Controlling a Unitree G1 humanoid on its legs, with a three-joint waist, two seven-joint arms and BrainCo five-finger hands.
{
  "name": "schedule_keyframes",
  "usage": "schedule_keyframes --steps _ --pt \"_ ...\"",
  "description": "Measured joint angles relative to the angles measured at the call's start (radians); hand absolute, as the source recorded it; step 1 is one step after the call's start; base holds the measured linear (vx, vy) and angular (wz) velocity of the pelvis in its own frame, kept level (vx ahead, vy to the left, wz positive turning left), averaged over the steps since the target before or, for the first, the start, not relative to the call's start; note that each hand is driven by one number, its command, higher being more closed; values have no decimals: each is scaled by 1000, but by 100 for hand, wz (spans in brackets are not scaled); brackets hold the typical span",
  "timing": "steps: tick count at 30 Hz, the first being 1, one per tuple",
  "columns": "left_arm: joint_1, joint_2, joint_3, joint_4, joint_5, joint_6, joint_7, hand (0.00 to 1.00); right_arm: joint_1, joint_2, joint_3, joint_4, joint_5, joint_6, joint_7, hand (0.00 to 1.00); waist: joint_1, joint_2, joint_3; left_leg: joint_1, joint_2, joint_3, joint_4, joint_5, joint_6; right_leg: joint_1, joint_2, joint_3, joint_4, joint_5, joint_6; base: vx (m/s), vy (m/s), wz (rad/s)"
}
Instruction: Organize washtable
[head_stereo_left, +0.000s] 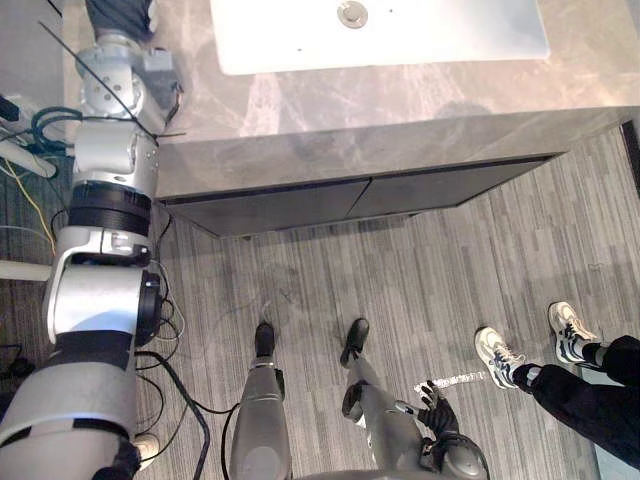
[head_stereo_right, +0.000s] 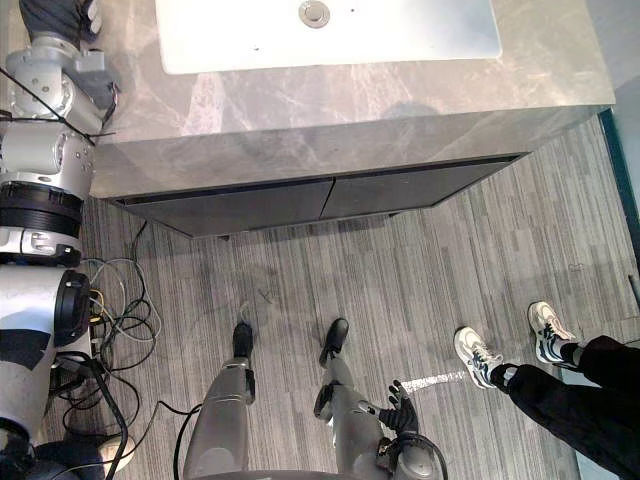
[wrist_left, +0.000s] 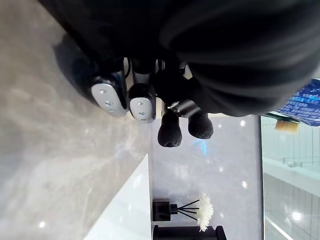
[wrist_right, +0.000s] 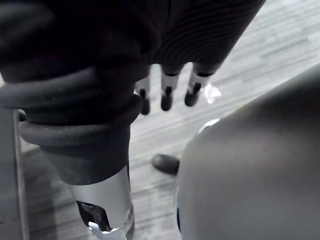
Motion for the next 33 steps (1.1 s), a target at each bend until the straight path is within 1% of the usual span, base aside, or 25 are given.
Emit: schedule_keyframes --steps 2,6,9,12,14,15,16,17,19,20,21,22,23,24,25,27,28,29,30,31,32,33 --pt "-6 0 0 4 0 -5 0 100 0 -1 0 -3 13 0 0 0 0 2 4 -7 0 0 17 -11 3 0 0 4 0 3 4 -7 53 -7" --pt "-30 1 -1 8 0 -5 0 100 0 0 0 -15 14 0 0 0 -1 5 10 -29 3 2 65 -38 12 -4 -1 16 0 11 23 -19 65 -8" --pt "-52 4 -1 7 0 -8 0 100 0 0 2 -32 16 0 0 0 0 7 12 -63 11 9 107 -61 23 -20 0 27 0 21 59 -40 57 -11" --pt "-71 6 -6 15 0 -6 2 100 0 1 4 -35 21 -1 0 0 1 7 12 -84 19 14 144 -82 29 -28 5 44 0 32 80 -43 55 -15" --pt "-87 13 -9 16 0 -6 5 100 0 0 7 -42 21 -1 1 0 0 7 12 -102 24 16 164 -91 34 -41 8 65 -1 47 102 -54 51 -16" --pt "-90 13 -9 16 0 -6 6 100 0 0 8 -43 21 -1 1 0 0 7 12 -104 28 18 166 -93 35 -45 10 76 -1 57 117 -39 32 -20" --pt "-95 16 -9 16 2 -6 11 100 0 1 11 -45 21 -1 1 0 0 8 12 -106 37 20 166 -94 37 -50 17 97 -1 82 151 -26 24 -21" --pt "-104 18 -10 23 11 -6 14 100 0 1 12 -55 21 -1 1 0 -2 8 12 -106 48 20 161 -96 42 -56 26 118 -2 116 154 -27 25 -20" --pt "-115 19 -22 35 26 -6 14 100 1 1 15 -59 21 -1 1 0 -4 8 12 -105 65 23 151 -89 50 -59 39 130 -6 144 121 -20 5 -8" --pt "-117 19 -23 34 28 -6 13 100 0 1 18 -60 21 -1 1 0 -2 9 13 -105 76 25 146 -85 51 -59 44 122 0 138 120 22 -53 -11" --pt "-125 30 -23 31 31 -6 14 100 -13 0 30 -61 21 0 2 0 7 9 13 -104 103 29 124 -66 42 -80 47 72 72 58 35 93 -65 -21" --pt "-130 62 -24 25 33 -8 14 100 -33 3 42 -62 21 -1 3 0 11 9 13 -104 124 25 105 -46 17 -89 34 32 161 -7 -36 143 -37 -19" --pt "-132 76 -26 25 34 -8 14 100 -34 3 48 -64 21 -1 3 0 9 6 12 -105 125 21 109 -42 9 -78 33 43 150 -12 -11 178 -13 -9" --pt "-132 100 -27 26 36 -8 16 100 -37 2 52 -77 21 -11 4 0 7 4 11 -110 125 15 108 -36 -10 -56 52 61 97 -2 2 147 -65 -5" --pt "-133 117 -27 28 37 -8 16 100 -38 -2 51 -89 22 -23 4 0 6 4 11 -111 130 17 100 -32 -19 -47 60 69 60 -2 1 108 -110 -13" --pt "-144 121 -31 31 37 -7 15 100 -39 -10 51 -105 24 -26 4 0 4 4 11 -113 140 32 102 -32 -26 -47 69 77 38 -2 2 57 -111 -24" --pt "-155 106 -37 38 37 -7 14 100 -38 -11 51 -109 27 -27 5 0 -5 4 11 -112 144 33 107 -35 -30 -47 72 80 37 0 3 34 -64 -22" --pt "-160 94 -41 40 37 -7 13 100 -35 -11 51 -109 31 -27 5 0 -6 5 11 -112 147 34 111 -38 -33 -47 75 84 37 4 9 4 -30 -30" --pt "-171 75 -45 47 36 -6 12 100 -32 -12 53 -108 32 -26 6 0 -4 5 11 -114 162 37 122 -46 -39 -45 87 98 26 28 45 -14 -6 -32" --pt "-174 73 -47 50 36 -7 12 100 -29 -11 54 -109 32 -26 6 0 -9 6 10 -114 172 37 124 -54 -34 -37 95 106 6 56 74 -26 0 -31" --pt "-176 69 -48 52 36 -6 12 100 -26 -11 54 -109 32 -26 7 0 -13 7 11 -113 177 35 123 -58 -36 -35 98 111 -1 76 98 -22 7 -12" --pt "-176 63 -49 56 36 -6 12 100 -22 -11 55 -107 32 -24 7 0 -16 7 11 -111 179 28 118 -58 -36 -34 100 114 -2 87 109 0 0 0"
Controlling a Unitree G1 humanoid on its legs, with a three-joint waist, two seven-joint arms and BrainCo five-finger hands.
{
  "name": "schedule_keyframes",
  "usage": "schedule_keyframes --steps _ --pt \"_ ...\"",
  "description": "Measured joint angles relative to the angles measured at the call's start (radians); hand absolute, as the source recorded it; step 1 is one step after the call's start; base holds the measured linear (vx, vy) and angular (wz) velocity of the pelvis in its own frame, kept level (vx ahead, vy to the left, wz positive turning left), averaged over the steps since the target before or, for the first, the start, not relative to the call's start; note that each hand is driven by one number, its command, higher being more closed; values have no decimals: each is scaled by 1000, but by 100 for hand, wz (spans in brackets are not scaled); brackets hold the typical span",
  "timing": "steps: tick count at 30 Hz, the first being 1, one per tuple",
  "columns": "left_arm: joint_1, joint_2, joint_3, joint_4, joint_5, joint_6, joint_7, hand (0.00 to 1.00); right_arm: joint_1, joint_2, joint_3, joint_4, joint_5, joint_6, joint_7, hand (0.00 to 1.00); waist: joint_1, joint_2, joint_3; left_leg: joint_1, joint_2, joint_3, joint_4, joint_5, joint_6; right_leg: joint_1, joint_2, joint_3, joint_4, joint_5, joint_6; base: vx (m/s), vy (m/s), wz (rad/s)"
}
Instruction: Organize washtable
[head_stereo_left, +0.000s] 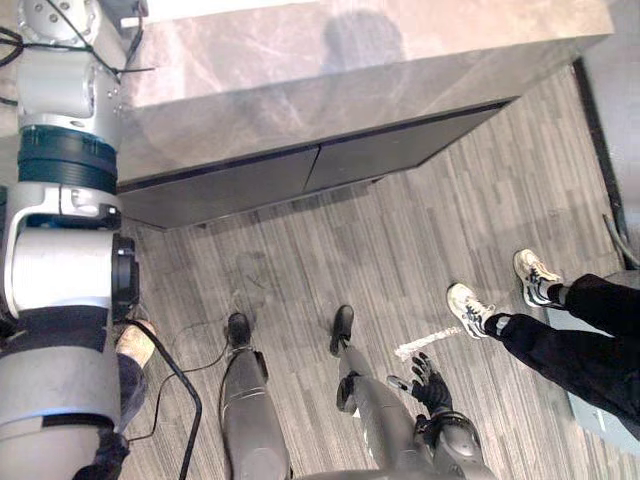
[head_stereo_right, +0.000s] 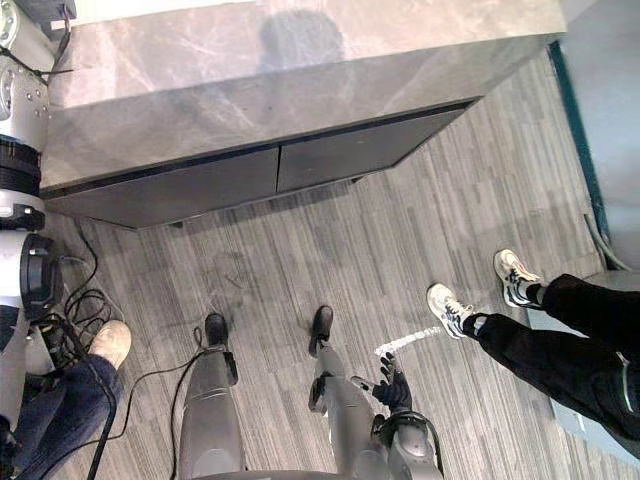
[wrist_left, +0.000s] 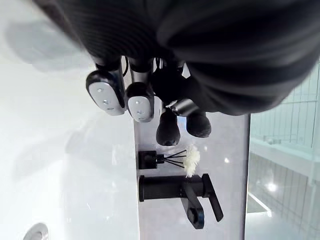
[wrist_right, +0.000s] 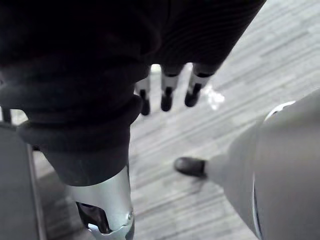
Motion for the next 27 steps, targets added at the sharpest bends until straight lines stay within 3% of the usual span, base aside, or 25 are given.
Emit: schedule_keyframes --steps 3,8,10,11,14,15,17,19,22,27 --pt "4 -7 1 1 -1 1 1 100 11 0 0 0 0 3 2 0 6 0 -1 14 -6 -19 -11 4 4 9 3 15 0 34 -11 -5 39 4" --pt "51 -7 0 -26 -2 2 1 100 14 12 -6 22 -3 9 21 0 15 0 -4 103 -27 -22 -57 24 17 77 -10 11 -1 34 -17 63 35 13" --pt "99 -4 -3 -106 -1 1 -1 100 31 16 -7 44 -12 20 27 0 12 -4 -27 134 -72 -32 -64 30 12 125 -45 0 0 -54 -65 123 53 47" --pt "120 2 -3 -133 -1 1 -1 100 33 17 -10 51 -13 28 33 0 15 0 -43 135 -82 -34 -61 31 12 128 -50 -8 0 -67 -78 101 31 34" --pt "268 70 -4 -328 0 -4 -1 100 35 34 -49 84 -23 30 44 0 19 44 -80 200 -95 -59 -77 33 8 197 -53 -37 0 -72 -82 70 22 22" --pt "291 77 -4 -358 0 -6 -1 100 36 35 -54 88 -24 30 45 0 19 47 -84 218 -99 -61 -84 33 8 215 -55 -44 0 -77 -83 46 31 34" --pt "384 100 3 -496 -1 -33 2 100 57 38 -68 118 -31 30 60 0 18 41 -136 241 -140 -79 -101 23 9 252 -84 -60 0 -145 -103 43 37 48" --pt "537 151 68 -667 -1 -70 8 100 54 41 -93 151 -52 31 68 0 25 62 -168 263 -153 -94 -104 20 6 280 -97 -73 0 -160 -99 37 49 32" --pt "724 179 191 -813 -1 -111 21 100 52 44 -122 207 -59 31 82 0 52 68 -211 310 -164 -103 -115 16 0 326 -106 -87 0 -182 -106 44 23 18" --pt "1034 184 545 -946 94 -132 101 100 38 57 -193 303 -63 31 86 0 82 73 -266 376 -181 -130 -111 -9 1 369 -124 -109 73 -250 -107 53 28 16"
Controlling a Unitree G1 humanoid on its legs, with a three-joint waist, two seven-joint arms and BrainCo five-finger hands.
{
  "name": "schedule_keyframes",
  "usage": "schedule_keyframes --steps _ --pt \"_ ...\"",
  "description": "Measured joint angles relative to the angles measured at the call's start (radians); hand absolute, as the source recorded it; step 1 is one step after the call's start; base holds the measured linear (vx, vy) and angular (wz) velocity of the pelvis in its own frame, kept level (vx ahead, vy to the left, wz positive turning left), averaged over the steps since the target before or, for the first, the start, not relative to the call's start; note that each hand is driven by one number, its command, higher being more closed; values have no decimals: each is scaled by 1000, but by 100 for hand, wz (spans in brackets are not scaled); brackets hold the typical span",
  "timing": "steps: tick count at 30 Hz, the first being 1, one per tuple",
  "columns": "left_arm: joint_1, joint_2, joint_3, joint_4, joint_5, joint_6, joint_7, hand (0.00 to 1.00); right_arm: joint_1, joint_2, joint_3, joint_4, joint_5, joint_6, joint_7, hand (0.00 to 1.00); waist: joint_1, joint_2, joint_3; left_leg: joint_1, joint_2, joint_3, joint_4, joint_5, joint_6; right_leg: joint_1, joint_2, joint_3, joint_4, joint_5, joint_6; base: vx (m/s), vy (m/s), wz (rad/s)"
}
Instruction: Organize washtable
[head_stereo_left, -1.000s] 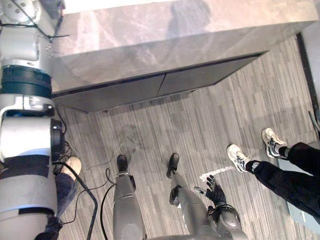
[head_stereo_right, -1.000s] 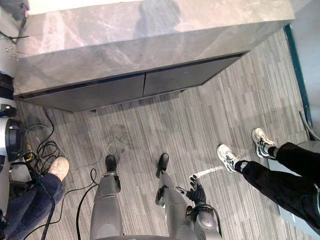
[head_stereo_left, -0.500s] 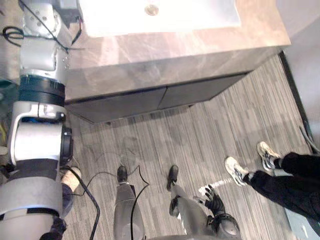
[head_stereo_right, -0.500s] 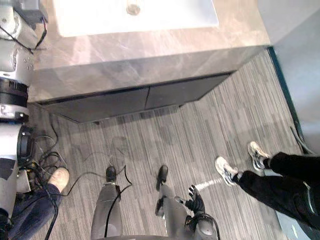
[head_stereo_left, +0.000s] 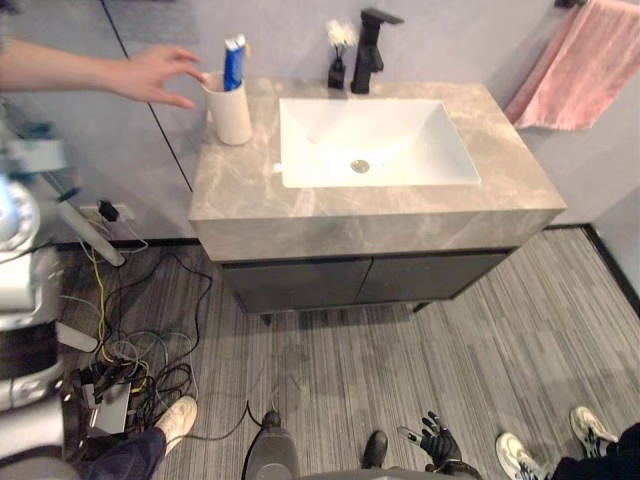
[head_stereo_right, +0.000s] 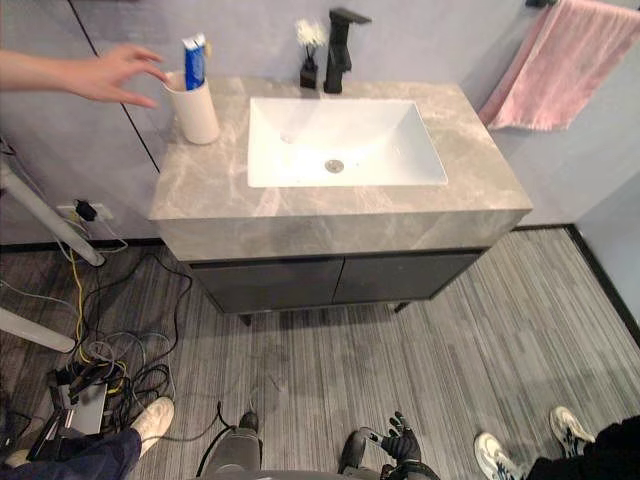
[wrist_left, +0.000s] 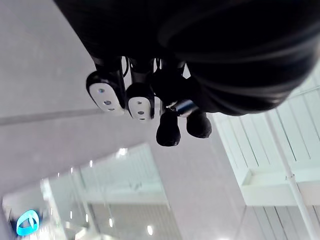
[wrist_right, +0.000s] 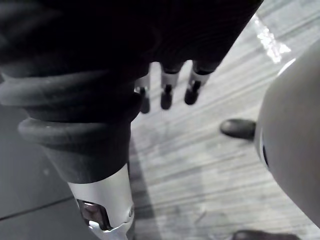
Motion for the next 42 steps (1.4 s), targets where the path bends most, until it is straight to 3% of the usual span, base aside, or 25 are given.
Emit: schedule_keyframes --steps 2,5,8,11,14,16,17,20,22,25,29,32,34,37,42 --pt "114 -14 118 1 79 8 32 100 -1 2 -31 39 -20 1 1 0 29 16 -13 34 2 -2 39 -41 -1 39 1 6 13 -9 -3 96 66 -8" --pt "280 -74 314 20 172 28 63 100 -1 -3 -62 72 -35 1 2 0 47 35 -32 67 2 -9 98 -101 6 83 -1 12 51 -37 3 52 99 -7" --pt "422 -160 487 61 183 44 81 100 -5 -3 -84 90 -38 5 0 0 68 38 -34 88 -2 -4 131 -135 19 94 -5 21 89 -54 8 17 94 -8" --pt "508 -250 505 48 197 27 79 100 -13 -4 -92 98 -49 15 -4 0 72 41 -33 99 -9 0 134 -141 26 102 -14 25 93 -57 8 -7 57 -6" --pt "526 -457 563 50 208 45 123 100 -35 -12 -92 116 -75 16 -3 0 58 53 -36 89 -15 -3 140 -144 31 103 -18 33 92 -76 19 -10 14 3" --pt "576 -643 572 51 210 68 150 100 -47 -17 -87 141 -76 18 -7 0 59 54 -35 82 -14 -27 146 -146 30 111 -15 11 74 -80 25 38 -2 23" --pt "599 -688 567 51 210 75 151 100 -49 -17 -86 146 -76 18 -7 0 61 54 -35 80 -14 -30 145 -145 28 115 -13 7 67 -80 25 73 -14 22" --pt "752 -873 469 51 186 95 129 100 -50 -24 -72 164 -76 26 -6 0 78 51 -34 83 -18 -45 129 -141 32 141 -1 -13 29 -74 29 100 -46 18" --pt "831 -920 370 50 177 97 89 100 -52 -24 -61 165 -76 36 -6 0 84 51 -34 90 -23 -55 113 -133 34 159 1 -28 8 -65 43 100 -41 22" --pt "873 -967 210 18 142 107 -4 100 -61 -26 -22 166 -75 37 -4 0 78 43 -28 91 -46 -94 54 -96 35 173 -5 -74 -16 -64 44 90 -56 47" --pt "880 -969 5 -65 72 108 -91 100 -75 -31 33 163 -75 37 -1 0 72 26 -12 115 -56 -109 -45 -34 29 176 -11 -98 -30 -65 44 66 -63 26" --pt "876 -918 -198 -150 -18 108 -159 100 -86 -52 41 157 -75 36 -3 0 59 44 15 139 -58 -107 -104 -1 27 174 -15 -98 -30 -65 43 10 -9 2" --pt "874 -870 -266 -217 -63 108 -205 100 -89 -56 42 154 -76 35 -3 0 42 45 17 154 -57 -104 -134 11 25 173 -16 -97 -30 -67 41 3 -6 -2" --pt "855 -815 -287 -263 -93 101 -250 100 -87 -64 42 155 -76 33 -3 0 24 46 18 171 -53 -92 -153 12 25 174 -16 -83 -30 -71 40 7 -2 -14" --pt "788 -731 -286 -264 -99 102 -253 100 -63 -75 38 156 -76 33 -2 0 4 39 20 196 -49 -56 -170 12 25 172 -18 -56 -30 -73 41 28 17 -15"
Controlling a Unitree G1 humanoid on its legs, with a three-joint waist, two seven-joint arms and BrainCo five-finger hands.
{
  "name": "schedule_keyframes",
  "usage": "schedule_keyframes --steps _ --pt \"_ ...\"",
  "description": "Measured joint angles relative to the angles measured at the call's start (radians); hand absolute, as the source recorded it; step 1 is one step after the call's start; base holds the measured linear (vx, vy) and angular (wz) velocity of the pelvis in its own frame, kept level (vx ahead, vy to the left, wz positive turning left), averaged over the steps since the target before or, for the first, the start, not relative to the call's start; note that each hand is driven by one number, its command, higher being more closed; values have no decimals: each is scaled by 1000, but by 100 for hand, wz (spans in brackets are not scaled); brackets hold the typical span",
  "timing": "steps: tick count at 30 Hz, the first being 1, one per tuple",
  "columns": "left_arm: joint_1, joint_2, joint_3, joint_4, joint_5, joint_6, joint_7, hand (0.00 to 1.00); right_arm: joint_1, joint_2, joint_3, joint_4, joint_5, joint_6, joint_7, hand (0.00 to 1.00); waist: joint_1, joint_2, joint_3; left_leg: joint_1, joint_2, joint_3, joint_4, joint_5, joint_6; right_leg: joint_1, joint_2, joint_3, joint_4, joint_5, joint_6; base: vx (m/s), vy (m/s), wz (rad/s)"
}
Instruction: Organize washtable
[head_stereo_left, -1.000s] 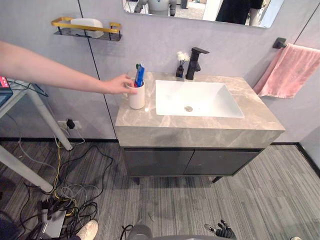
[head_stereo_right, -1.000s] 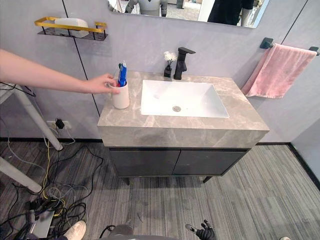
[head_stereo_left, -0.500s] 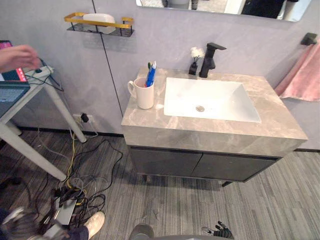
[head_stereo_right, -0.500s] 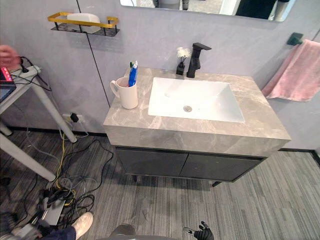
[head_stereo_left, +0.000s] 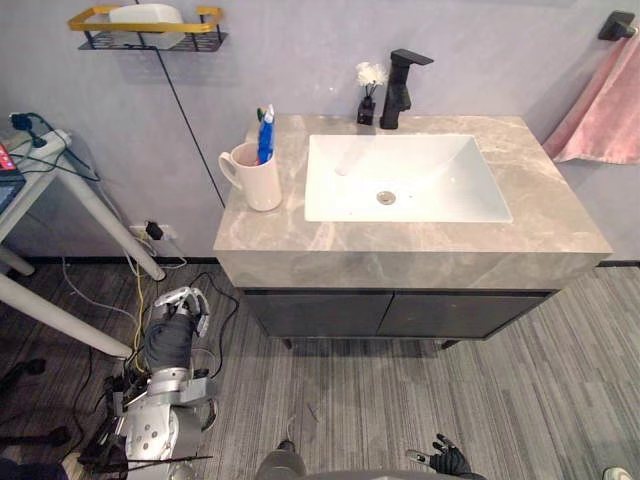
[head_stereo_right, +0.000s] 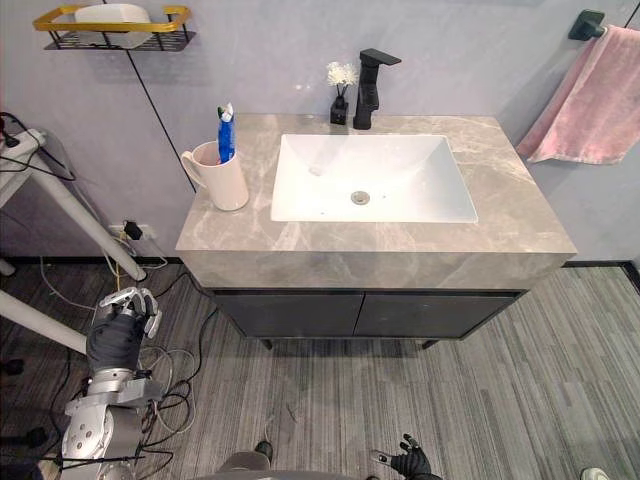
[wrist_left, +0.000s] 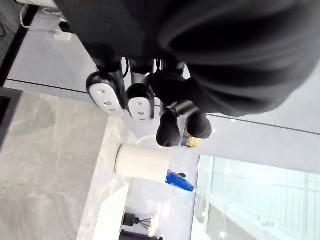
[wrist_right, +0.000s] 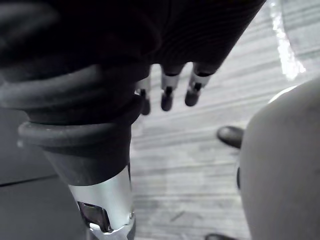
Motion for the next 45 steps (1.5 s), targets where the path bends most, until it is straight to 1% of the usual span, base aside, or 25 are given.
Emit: schedule_keyframes --steps 2,4,5,7,9,11,12,14,19,20,23,25,28,30,36,38,45 --pt "-21 35 0 0 0 1 -5 100 0 0 0 -3 0 -1 1 0 -16 -1 0 6 1 8 -6 0 0 -3 -1 10 0 0 0 21 19 -19" --pt "-64 99 0 15 -1 3 -24 100 4 -1 4 -26 0 0 6 0 -20 -5 0 22 4 22 -21 0 0 -4 -1 25 0 0 0 15 14 -21" --pt "-81 119 0 27 -1 4 -27 100 5 -2 7 -28 0 0 8 0 -23 -8 2 28 5 30 -25 0 0 -9 -1 32 0 0 0 -1 18 -24" --pt "-162 191 1 99 -2 12 -41 100 16 -7 24 -47 0 0 25 0 -21 -18 1 33 7 47 -32 0 0 -19 -1 45 0 1 -1 -1 23 -22" --pt "-219 233 1 158 -2 15 -41 100 23 -7 35 -67 0 1 26 0 -25 -28 5 32 7 51 -35 0 0 -24 -1 45 -2 2 -3 8 15 -10" --pt "-309 293 1 255 -2 24 -39 100 27 -6 45 -73 0 2 38 0 -32 -51 3 26 8 62 -41 0 0 -35 -1 53 -13 10 -4 17 18 -13" --pt "-332 308 1 276 -2 26 -39 100 28 -6 45 -75 0 3 42 0 -38 -57 5 25 7 63 -42 0 0 -35 -1 54 -18 12 -4 27 18 -5" --pt "-431 360 -3 359 -17 35 -36 100 41 -5 45 -97 0 4 45 0 -47 -77 6 13 6 67 -44 0 0 -43 -1 54 -34 22 -8 31 19 -5" --pt "-623 444 -42 476 -59 45 -11 100 53 -7 45 -121 1 7 45 0 -46 -88 23 -6 5 85 -45 0 0 -68 -2 71 -40 37 -9 37 15 -14" --pt "-680 464 -73 502 -77 45 -7 100 54 -7 46 -131 1 8 45 0 -47 -91 34 -10 5 84 -45 0 0 -72 -2 71 -40 37 -9 0 0 0" --pt "-789 472 -110 569 -82 46 7 100 54 -7 70 -155 1 9 46 0 -51 -98 48 -21 7 84 -43 0 0 -87 -2 77 -37 37 -10 -10 0 -4" --pt "-867 480 -129 634 -80 49 27 100 52 -6 84 -181 3 9 46 0 -60 -102 69 -42 7 84 -33 0 0 -105 -1 88 -34 37 -10 -15 2 -5" --pt "-905 485 -129 686 -73 60 56 100 52 -5 93 -195 3 9 45 0 -71 -112 81 -51 9 85 -27 0 0 -123 -1 101 -29 37 -10 -22 -4 -12" --pt "-923 485 -131 686 -73 60 66 100 52 -5 93 -200 6 9 45 0 -72 -116 92 -59 10 85 -24 0 0 -132 0 103 -29 38 -10 -13 -9 -9" --pt "-935 485 -131 687 -62 60 78 100 54 -5 101 -220 6 8 44 0 -72 -122 96 -63 13 83 -12 0 0 -137 1 111 -18 37 -10 1 0 -2" --pt "-940 485 -131 687 -52 59 90 100 54 -1 110 -222 6 7 44 0 -72 -130 103 -63 14 82 -10 0 0 -137 1 111 -16 37 -10 0 0 0" --pt "-953 489 -128 688 -42 59 92 100 54 18 110 -229 5 6 44 0 -71 -146 121 -74 14 82 -9 -1 0 -153 1 118 -12 38 -10 -34 2 -2"
